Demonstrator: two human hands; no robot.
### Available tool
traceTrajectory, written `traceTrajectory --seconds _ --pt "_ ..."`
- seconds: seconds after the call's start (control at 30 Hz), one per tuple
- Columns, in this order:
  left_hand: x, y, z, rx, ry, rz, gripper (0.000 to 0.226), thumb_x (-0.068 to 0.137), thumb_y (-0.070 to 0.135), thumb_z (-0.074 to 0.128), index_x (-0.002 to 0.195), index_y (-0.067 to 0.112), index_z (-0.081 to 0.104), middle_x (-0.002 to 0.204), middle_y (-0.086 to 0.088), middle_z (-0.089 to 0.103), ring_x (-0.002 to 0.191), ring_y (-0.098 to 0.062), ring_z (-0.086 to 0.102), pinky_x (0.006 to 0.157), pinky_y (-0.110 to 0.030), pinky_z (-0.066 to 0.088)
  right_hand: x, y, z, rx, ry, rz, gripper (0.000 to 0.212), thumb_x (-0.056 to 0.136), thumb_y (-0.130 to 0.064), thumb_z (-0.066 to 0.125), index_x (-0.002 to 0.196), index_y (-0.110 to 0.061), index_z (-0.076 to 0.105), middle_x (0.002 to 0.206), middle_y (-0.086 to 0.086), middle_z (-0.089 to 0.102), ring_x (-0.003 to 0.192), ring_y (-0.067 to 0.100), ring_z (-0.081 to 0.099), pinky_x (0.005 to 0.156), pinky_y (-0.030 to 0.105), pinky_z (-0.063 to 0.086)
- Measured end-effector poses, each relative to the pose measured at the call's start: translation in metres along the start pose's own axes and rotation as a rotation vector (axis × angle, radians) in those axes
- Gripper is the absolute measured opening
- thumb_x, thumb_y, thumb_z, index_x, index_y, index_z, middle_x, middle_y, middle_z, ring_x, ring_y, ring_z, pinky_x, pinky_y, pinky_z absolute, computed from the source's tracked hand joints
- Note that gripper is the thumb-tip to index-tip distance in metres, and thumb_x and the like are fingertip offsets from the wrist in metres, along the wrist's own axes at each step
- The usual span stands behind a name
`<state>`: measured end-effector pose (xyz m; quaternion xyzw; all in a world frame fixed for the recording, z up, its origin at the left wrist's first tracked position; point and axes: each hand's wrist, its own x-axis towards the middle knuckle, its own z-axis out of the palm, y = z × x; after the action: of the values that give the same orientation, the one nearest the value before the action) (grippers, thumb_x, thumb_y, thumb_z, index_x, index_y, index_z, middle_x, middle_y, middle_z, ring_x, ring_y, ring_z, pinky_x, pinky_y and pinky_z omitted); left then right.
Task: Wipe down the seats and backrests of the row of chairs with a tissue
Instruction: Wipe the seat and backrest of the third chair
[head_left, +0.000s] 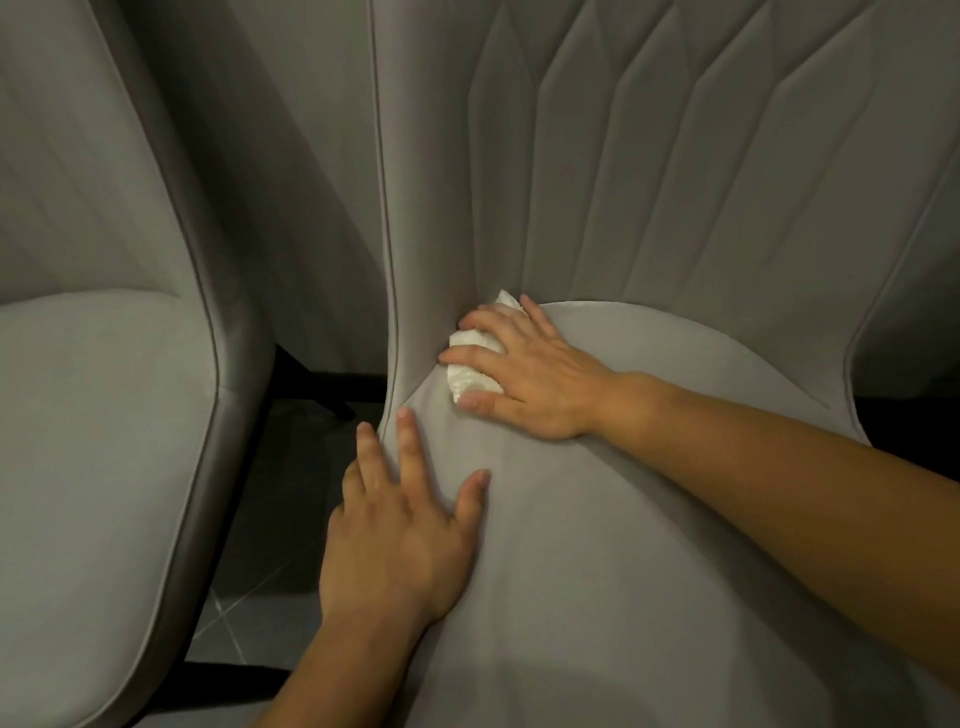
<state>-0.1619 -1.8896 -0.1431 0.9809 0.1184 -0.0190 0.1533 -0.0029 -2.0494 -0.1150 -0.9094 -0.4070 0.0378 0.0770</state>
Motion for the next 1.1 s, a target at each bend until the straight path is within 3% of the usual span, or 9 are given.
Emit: traceTrajectory --seconds 0.17,0.33,0.57,0.67,0.8,0.97,1.03,1.1 --pt "-0.002 0.0 -0.001 0.009 0.007 -0.004 0.092 0.076 0.088 -0.003 0.15 0.034 -0.018 0.162 -0.009 0.002 0.141 -0.029 0.021 0.103 -0.046 0.038 -0.002 0.005 -0.001 0.007 0.018 -0.068 0.057 0.097 -0.068 0.028 0.144 -0.037 0.039 0.147 -0.003 0.032 0.144 0.019 0.023 0.122 0.054 0.003" --pt "-0.001 0.0 -0.002 0.016 -0.007 -0.007 0.092 0.076 0.088 -0.004 0.15 0.034 -0.019 0.162 -0.009 0.002 0.142 -0.029 0.021 0.104 -0.046 0.038 -0.003 0.016 0.002 -0.067 -0.042 -0.081 0.067 0.091 -0.08 0.017 0.149 -0.048 0.027 0.161 -0.011 0.02 0.152 0.018 0.007 0.121 0.053 -0.002" --pt "-0.002 -0.001 -0.004 0.009 -0.006 0.0 0.092 0.075 0.088 -0.004 0.15 0.036 -0.017 0.162 -0.008 0.003 0.141 -0.03 0.023 0.104 -0.048 0.038 -0.025 0.05 -0.006 -0.096 0.017 0.32 0.075 0.082 -0.088 0.012 0.143 -0.049 0.031 0.158 -0.01 0.027 0.151 0.018 0.015 0.121 0.055 0.002" --pt "-0.003 -0.001 -0.003 0.022 -0.005 0.001 0.092 0.075 0.088 -0.005 0.15 0.035 -0.017 0.162 -0.009 0.004 0.141 -0.031 0.023 0.104 -0.048 0.038 -0.06 0.072 -0.004 -0.117 0.086 0.55 0.082 0.08 -0.089 0.01 0.144 -0.045 0.034 0.158 -0.008 0.03 0.149 0.021 0.02 0.121 0.05 0.01" --pt "-0.005 0.0 -0.003 0.025 -0.009 0.005 0.091 0.076 0.086 -0.005 0.15 0.035 -0.016 0.161 -0.01 0.005 0.141 -0.031 0.023 0.105 -0.048 0.038 -0.097 0.085 -0.002 -0.19 0.181 0.667 0.081 0.084 -0.085 0.012 0.142 -0.036 0.041 0.151 0.001 0.042 0.141 0.027 0.036 0.116 0.045 0.026" --pt "-0.004 0.001 -0.002 0.031 -0.01 -0.002 0.091 0.076 0.086 -0.006 0.15 0.034 -0.017 0.161 -0.011 0.004 0.141 -0.032 0.023 0.105 -0.048 0.037 -0.058 0.068 -0.004 -0.074 0.206 0.873 0.085 0.079 -0.087 0.016 0.129 -0.031 0.056 0.139 0.009 0.051 0.133 0.036 0.039 0.112 0.049 0.027" --pt "-0.004 0.002 -0.002 0.029 -0.003 -0.005 0.091 0.077 0.086 -0.005 0.15 0.033 -0.016 0.161 -0.012 0.006 0.14 -0.032 0.024 0.103 -0.048 0.038 -0.034 0.051 -0.004 -0.005 0.226 0.824 0.078 0.083 -0.084 0.023 0.129 -0.032 0.057 0.137 0.009 0.053 0.134 0.034 0.04 0.117 0.049 0.022" --pt "-0.004 0.002 -0.002 0.028 -0.002 -0.009 0.091 0.078 0.085 -0.004 0.151 0.033 -0.013 0.16 -0.012 0.008 0.138 -0.032 0.025 0.102 -0.048 0.039 -0.004 0.022 0.001 0.052 0.223 0.638 0.073 0.085 -0.08 0.031 0.132 -0.03 0.055 0.136 0.008 0.054 0.134 0.03 0.043 0.119 0.046 0.02"
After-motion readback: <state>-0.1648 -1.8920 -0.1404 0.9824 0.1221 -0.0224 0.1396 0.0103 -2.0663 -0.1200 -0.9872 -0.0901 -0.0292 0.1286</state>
